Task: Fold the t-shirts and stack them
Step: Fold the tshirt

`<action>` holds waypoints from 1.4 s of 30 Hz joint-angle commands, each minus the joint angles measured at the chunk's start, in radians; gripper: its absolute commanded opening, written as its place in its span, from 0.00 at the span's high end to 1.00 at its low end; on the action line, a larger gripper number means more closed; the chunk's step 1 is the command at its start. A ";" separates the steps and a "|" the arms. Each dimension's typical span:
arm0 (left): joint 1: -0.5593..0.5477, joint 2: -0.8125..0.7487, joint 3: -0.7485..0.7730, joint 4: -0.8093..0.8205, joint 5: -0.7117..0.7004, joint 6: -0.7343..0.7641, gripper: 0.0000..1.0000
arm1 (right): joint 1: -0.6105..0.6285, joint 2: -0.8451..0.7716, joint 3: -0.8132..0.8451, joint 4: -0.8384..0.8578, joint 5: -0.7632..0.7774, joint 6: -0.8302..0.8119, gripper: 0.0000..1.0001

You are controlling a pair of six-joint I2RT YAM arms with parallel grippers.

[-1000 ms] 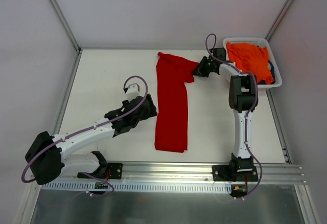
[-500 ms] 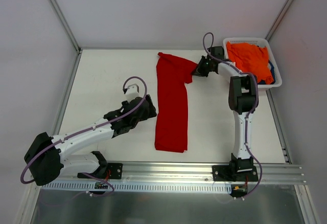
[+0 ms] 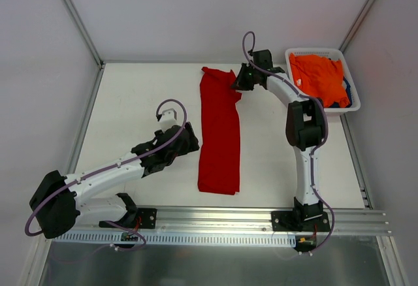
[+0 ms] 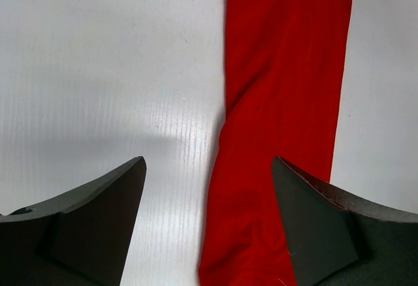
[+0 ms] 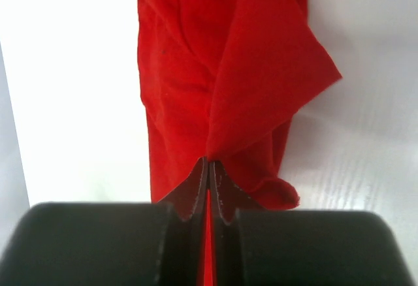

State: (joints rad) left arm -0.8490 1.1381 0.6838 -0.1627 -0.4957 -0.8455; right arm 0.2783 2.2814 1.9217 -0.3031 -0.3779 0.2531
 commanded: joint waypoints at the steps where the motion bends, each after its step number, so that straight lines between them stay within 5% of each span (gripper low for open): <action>1: 0.010 -0.026 -0.013 0.006 0.013 -0.004 0.21 | 0.034 -0.043 0.063 -0.050 0.027 -0.029 1.00; 14: 0.010 -0.038 -0.029 0.005 0.009 -0.006 0.21 | 0.136 0.082 0.194 -0.114 0.027 -0.034 0.99; 20: 0.010 -0.041 -0.030 0.006 0.009 -0.006 0.21 | 0.148 0.104 0.188 -0.126 0.011 -0.034 0.58; 23: 0.010 -0.041 -0.030 0.005 0.009 -0.006 0.21 | 0.153 0.093 0.175 -0.134 0.010 -0.048 0.49; 42: 0.010 -0.028 -0.013 0.006 0.017 -0.007 0.21 | 0.102 0.061 0.212 -0.185 0.076 -0.118 0.47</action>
State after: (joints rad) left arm -0.8490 1.1233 0.6571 -0.1627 -0.4797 -0.8524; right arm 0.4122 2.3898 2.0766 -0.4717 -0.3180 0.1486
